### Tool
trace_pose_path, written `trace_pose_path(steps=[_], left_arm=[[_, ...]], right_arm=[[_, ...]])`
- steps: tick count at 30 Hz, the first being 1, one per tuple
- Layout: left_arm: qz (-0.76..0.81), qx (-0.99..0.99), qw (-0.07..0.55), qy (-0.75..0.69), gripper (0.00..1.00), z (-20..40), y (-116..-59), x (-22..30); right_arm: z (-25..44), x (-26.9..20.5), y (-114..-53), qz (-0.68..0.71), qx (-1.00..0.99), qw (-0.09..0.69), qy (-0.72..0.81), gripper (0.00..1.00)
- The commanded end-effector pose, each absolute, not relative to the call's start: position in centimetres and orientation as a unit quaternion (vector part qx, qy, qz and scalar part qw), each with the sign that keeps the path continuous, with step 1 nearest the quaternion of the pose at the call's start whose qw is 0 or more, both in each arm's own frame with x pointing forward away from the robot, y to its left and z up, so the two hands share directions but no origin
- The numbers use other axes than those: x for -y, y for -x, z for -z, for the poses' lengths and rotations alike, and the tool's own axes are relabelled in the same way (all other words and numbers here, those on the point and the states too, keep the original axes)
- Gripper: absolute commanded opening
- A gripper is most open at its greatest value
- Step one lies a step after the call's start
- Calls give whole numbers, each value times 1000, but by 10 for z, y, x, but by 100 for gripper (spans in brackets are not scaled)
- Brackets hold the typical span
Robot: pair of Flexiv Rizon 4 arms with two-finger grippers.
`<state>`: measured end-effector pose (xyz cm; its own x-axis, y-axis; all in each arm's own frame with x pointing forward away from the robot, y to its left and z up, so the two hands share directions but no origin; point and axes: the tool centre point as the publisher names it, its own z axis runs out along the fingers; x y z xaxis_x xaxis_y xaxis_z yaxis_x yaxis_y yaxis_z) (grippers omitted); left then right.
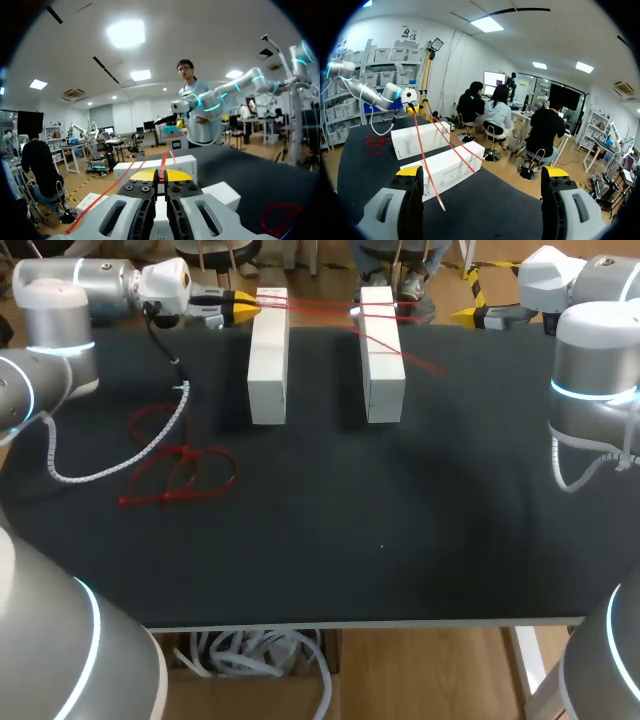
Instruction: Grab the tape and strap the tape.
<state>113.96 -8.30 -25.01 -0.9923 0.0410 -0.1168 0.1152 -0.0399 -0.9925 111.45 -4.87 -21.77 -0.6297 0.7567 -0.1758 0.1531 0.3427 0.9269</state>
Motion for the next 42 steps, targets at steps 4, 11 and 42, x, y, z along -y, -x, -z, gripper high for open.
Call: trace_pose_path(steps=[4,11,42], left_arm=[[710,-701,63,17,0,227,-1118,85],[710,-701,63,17,0,227,-1118,85],[796,-604,28,-18,0,165,-1098,134]], right_arm=[[217,49,-1114,-488,-760,308,-300,100],[217,49,-1114,-488,-760,308,-300,100],[217,49,-1114,-488,-760,308,-300,100]])
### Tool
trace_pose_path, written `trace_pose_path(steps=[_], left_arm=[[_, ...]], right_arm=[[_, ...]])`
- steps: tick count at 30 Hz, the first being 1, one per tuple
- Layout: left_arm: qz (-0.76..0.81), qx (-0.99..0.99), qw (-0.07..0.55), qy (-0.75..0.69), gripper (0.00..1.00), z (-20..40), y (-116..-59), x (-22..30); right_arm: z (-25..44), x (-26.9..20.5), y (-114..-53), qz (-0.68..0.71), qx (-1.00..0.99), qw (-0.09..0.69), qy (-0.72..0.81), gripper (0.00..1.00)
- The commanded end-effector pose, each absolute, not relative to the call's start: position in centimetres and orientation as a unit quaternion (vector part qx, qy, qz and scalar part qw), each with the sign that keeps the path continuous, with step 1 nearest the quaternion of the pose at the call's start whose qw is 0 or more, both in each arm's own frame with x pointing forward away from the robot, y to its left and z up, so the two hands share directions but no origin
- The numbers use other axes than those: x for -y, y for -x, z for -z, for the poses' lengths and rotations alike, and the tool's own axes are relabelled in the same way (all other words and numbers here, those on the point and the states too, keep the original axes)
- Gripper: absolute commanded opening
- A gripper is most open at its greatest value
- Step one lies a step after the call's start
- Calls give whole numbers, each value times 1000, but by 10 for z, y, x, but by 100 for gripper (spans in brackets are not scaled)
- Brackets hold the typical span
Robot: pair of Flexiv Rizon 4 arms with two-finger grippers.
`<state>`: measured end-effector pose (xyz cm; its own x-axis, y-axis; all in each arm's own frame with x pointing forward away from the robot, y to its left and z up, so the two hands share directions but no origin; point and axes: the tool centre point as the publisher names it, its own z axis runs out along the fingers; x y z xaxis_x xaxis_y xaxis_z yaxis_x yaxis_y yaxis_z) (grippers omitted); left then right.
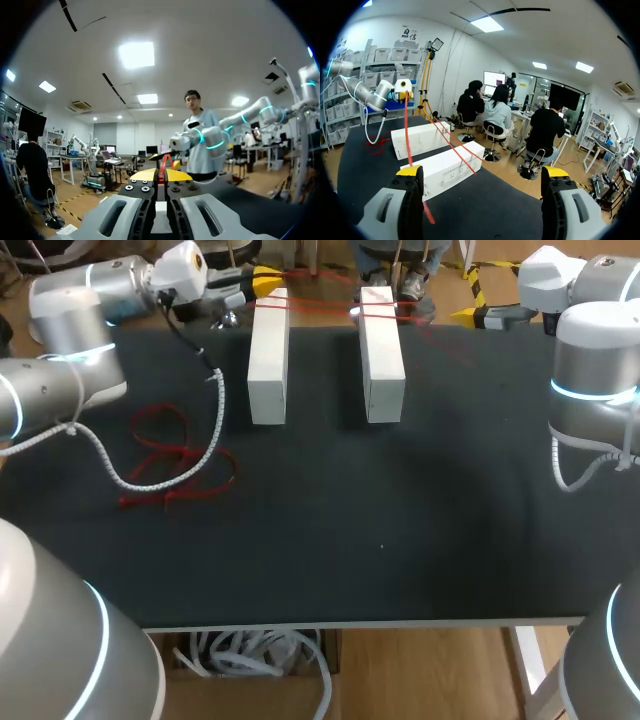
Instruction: Grab the tape and strap the tape.
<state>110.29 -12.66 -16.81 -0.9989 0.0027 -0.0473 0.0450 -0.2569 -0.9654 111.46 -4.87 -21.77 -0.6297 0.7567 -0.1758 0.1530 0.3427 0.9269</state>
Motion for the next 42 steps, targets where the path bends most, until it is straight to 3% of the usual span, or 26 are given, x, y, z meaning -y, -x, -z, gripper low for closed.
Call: trace_pose_path(steps=[1,42], left_arm=[[798,-601,35,-19,0,162,-1096,135],[801,-596,61,-3,0,123,-1058,171]], right_arm=[[217,49,-1114,-488,-760,308,-300,100],[217,49,-1114,-488,-760,308,-300,100]])
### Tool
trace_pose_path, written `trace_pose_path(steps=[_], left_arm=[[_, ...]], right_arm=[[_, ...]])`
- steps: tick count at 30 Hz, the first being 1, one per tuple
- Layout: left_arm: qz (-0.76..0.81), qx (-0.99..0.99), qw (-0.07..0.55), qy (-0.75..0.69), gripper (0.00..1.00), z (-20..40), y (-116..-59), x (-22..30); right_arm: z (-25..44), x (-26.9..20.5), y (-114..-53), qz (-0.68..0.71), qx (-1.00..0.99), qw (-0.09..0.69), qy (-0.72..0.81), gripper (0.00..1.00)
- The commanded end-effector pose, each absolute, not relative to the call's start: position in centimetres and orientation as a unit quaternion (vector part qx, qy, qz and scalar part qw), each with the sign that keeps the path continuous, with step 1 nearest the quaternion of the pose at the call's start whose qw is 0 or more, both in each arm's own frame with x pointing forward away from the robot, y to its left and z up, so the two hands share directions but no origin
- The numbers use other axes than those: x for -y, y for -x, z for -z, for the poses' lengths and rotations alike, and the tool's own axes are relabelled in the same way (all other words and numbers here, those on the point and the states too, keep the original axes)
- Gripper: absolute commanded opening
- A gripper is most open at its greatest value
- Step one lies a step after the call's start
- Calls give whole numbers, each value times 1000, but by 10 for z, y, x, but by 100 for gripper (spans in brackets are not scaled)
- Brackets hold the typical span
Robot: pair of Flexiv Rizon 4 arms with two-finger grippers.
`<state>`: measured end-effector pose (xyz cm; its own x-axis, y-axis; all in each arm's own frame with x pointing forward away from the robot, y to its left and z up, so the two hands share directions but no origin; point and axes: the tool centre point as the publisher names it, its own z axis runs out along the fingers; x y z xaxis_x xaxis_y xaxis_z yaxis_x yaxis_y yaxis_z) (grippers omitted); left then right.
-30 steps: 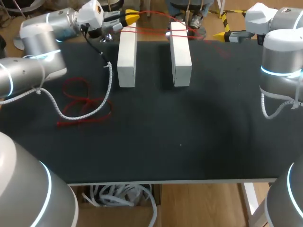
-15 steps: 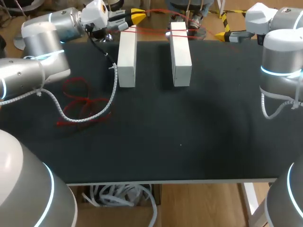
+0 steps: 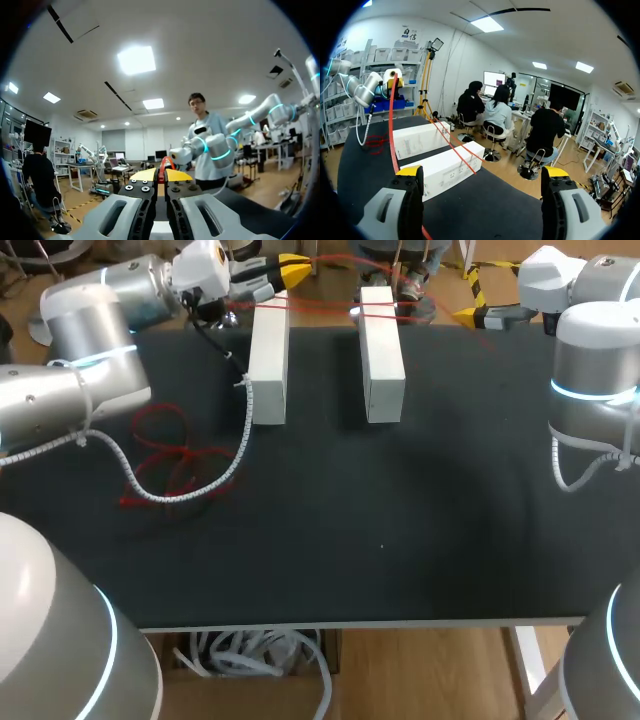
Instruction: Grab the tape and strap the tape.
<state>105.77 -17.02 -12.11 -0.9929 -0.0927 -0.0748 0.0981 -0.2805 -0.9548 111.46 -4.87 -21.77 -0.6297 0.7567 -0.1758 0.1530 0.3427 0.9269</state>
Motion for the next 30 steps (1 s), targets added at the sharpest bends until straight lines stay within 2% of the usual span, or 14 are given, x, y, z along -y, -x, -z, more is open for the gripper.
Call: trace_pose_path(steps=[1,5,9,21,30], left_arm=[[801,-596,61,-3,0,123,-1058,171],[801,-596,61,-3,0,123,-1058,171],[801,-596,61,-3,0,123,-1058,171],[801,-596,61,-3,0,123,-1058,171],[801,-596,61,-3,0,123,-1058,171]], right_arm=[[217,49,-1114,-488,-760,308,-300,100],[217,49,-1114,-488,-760,308,-300,100],[191,47,-1104,-509,-714,271,-397,100],[156,85,-1051,-530,-608,230,-545,100],[146,101,-1004,-563,-489,98,-660,100]])
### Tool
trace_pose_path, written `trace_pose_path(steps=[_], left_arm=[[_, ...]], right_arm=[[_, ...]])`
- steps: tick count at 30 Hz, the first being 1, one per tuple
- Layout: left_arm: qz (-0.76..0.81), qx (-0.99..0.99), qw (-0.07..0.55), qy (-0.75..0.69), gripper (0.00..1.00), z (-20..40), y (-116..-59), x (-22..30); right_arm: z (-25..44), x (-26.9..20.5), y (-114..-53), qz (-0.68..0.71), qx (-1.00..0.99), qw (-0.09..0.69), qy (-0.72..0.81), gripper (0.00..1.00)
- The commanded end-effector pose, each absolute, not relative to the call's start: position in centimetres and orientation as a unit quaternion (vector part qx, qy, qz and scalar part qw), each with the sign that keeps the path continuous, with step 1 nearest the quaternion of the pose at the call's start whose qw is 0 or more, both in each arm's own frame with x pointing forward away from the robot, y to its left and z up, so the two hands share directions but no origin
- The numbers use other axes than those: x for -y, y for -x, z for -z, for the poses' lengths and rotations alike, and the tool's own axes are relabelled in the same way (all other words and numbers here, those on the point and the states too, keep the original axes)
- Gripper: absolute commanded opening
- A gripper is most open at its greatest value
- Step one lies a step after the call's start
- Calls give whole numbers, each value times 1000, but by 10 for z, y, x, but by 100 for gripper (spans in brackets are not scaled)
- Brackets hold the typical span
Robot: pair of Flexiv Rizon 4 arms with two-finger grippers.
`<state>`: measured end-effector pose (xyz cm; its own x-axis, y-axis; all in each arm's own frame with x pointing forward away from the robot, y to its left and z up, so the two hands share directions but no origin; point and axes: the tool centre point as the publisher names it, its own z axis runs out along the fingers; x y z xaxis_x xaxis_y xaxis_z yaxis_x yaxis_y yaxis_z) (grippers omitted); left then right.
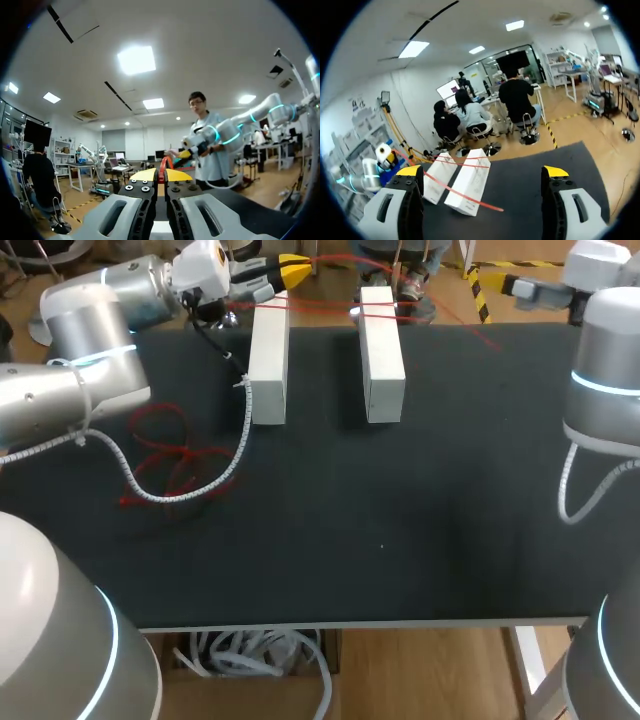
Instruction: Grab the tape and strap the tape.
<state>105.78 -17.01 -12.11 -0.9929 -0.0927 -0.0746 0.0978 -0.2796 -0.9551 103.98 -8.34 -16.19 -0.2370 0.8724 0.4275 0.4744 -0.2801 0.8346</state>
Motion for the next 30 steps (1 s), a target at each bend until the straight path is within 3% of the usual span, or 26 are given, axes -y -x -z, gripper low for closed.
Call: trace_pose_path(steps=[1,6,10,30], left_arm=[[801,-596,61,-3,0,123,-1058,171],[801,-596,61,-3,0,123,-1058,171],[801,-596,61,-3,0,123,-1058,171],[801,-596,61,-3,0,123,-1058,171]], right_arm=[[145,101,-1002,-561,-482,91,-667,100],[129,108,-985,-553,-420,63,-717,100],[122,113,-966,-571,-411,94,-705,100],[122,113,-966,-571,-411,94,-705,100]])
